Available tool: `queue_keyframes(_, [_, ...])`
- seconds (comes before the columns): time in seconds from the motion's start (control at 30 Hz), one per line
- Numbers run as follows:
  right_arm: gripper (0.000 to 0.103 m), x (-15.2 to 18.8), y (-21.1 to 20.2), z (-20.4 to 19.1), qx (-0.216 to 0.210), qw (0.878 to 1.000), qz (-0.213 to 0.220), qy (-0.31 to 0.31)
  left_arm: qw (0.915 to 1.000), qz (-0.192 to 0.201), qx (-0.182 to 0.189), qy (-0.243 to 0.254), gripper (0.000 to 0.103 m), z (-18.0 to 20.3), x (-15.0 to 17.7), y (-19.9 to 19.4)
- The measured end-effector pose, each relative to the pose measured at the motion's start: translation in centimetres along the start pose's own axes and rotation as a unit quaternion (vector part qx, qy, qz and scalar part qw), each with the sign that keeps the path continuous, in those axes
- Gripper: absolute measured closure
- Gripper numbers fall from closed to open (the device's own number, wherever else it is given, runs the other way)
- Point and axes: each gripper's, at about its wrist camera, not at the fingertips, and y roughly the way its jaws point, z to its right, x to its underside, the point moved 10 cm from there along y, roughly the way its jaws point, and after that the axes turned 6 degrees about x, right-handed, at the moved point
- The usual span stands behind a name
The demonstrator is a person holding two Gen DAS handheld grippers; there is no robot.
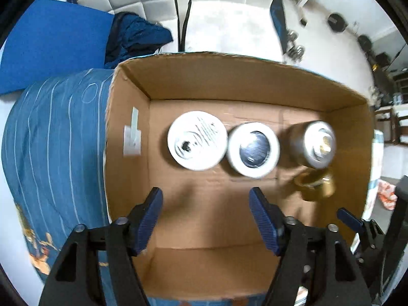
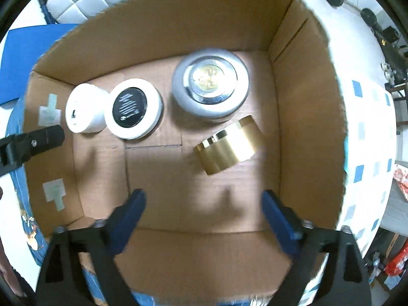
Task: Organize rigid objects
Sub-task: 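Open both tools and withdraw from the box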
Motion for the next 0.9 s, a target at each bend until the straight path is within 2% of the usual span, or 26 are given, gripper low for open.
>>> queue_keyframes(0.07, [0.0, 1.1, -1.4, 0.8, 0.002, 1.0, 0.016, -0.002, 0.9997, 0.023, 0.007, 0.009, 0.017, 0.4, 0.2, -1.1])
queue_keyframes(0.23, [0.0, 2.3, -4.2, 1.6, 0.009, 0.999, 0.053, -0.001, 0.9962, 0.077, -0.019, 0.034, 0.004, 1.5, 1.6, -3.8])
queue_keyframes(0.4, [0.0, 1.4, -7.1, 1.7, 0.023, 0.996, 0.085, -0.011, 0.9912, 0.124, -0.024, 0.041, 0.004, 2.5, 2.8, -6.7])
queue_keyframes(0.63, [0.0, 4.1, -12.6, 1.1, 0.023, 0.99, 0.141, -0.023, 0.9838, 0.171, -0.027, 0.046, 0.004, 3.5, 6.2, -10.5])
queue_keyframes(0.9, [0.0, 6.8, -15.7, 0.7, 0.004, 0.984, 0.175, -0.026, 0.9735, 0.22, -0.036, 0.052, 0.004, 4.6, 9.8, -14.7])
